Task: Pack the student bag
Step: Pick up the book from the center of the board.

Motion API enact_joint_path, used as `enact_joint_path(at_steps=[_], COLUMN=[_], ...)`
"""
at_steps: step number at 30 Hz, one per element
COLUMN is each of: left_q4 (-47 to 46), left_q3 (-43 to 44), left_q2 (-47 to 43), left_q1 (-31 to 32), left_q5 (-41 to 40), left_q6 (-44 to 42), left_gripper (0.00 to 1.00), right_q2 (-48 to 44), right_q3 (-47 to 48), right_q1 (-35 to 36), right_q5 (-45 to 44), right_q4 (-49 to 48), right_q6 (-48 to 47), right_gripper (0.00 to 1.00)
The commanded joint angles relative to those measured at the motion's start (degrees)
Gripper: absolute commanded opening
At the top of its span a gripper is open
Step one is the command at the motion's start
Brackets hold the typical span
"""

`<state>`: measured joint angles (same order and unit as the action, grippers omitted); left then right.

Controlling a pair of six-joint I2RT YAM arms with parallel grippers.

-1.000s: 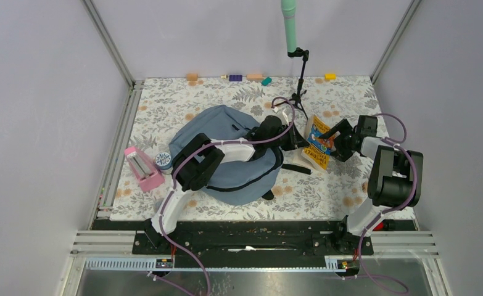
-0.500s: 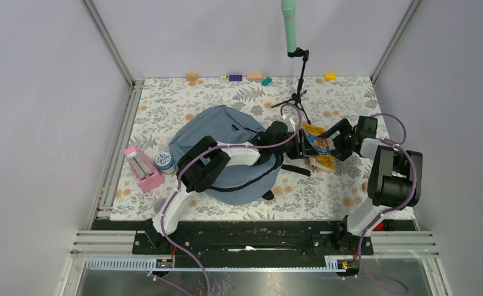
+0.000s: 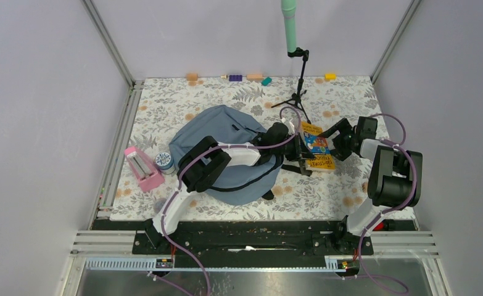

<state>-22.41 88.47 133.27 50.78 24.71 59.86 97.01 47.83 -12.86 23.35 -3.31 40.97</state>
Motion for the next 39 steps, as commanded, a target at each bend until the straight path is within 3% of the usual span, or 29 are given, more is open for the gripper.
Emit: enact_joint_path(at_steps=[1,4,9,17,21,25,34,36,39], left_q4=[-4.0,-8.3,-16.1,-20.2,-14.8,-14.4,-11.0,-9.6,-7.9], left_q3=[-2.1,-5.6,-11.0,-14.1,-15.0,-17.2,-19.8,-19.9,-20.6], left_q2=[-5.1,-9.9,-17.6,-28.5,-35.5,-39.7,-45.0,-45.6,-46.8], left_q1=[0.5,0.5,0.1,0.0,0.0,-0.1,0.8,0.8,0.8], left_q5=[-0.7,-0.1,0.8,4.5,4.5,6.1,7.4,7.3,6.3], left_q6=[-3.0,-4.9,-6.1,-9.3,-14.8,-15.9,-22.5,-23.2,-24.0], left_gripper=[0.03,0.00,0.00,0.00,0.00,0.00,0.00,0.00,0.00], right_q2=[-2.3,-7.1,-16.8,-32.8,-37.7,-41.3,-42.8,-43.2,-44.1], right_q3=[-0.8,-0.3,-1.1,-3.8,-6.5,-8.5,-4.8,-5.4,-6.1], right_q1=[1.2,1.1,-0.8,-2.5,-2.5,-2.5,2.8,3.6,3.8], right_q5=[3.4,2.2,4.0,18.6,30.1,38.5,43.9,43.5,42.4], right_q4=[6.8,9.8,13.0,14.2,6.4,-8.6,-16.9,-20.8,-23.6], right_q6=[-2.4,-7.0,-10.5,-11.0,-5.8,5.6,19.6,23.3,26.3], right_gripper=[0.94,1.00,1.00,1.00,1.00,1.00,0.99,0.95,0.77])
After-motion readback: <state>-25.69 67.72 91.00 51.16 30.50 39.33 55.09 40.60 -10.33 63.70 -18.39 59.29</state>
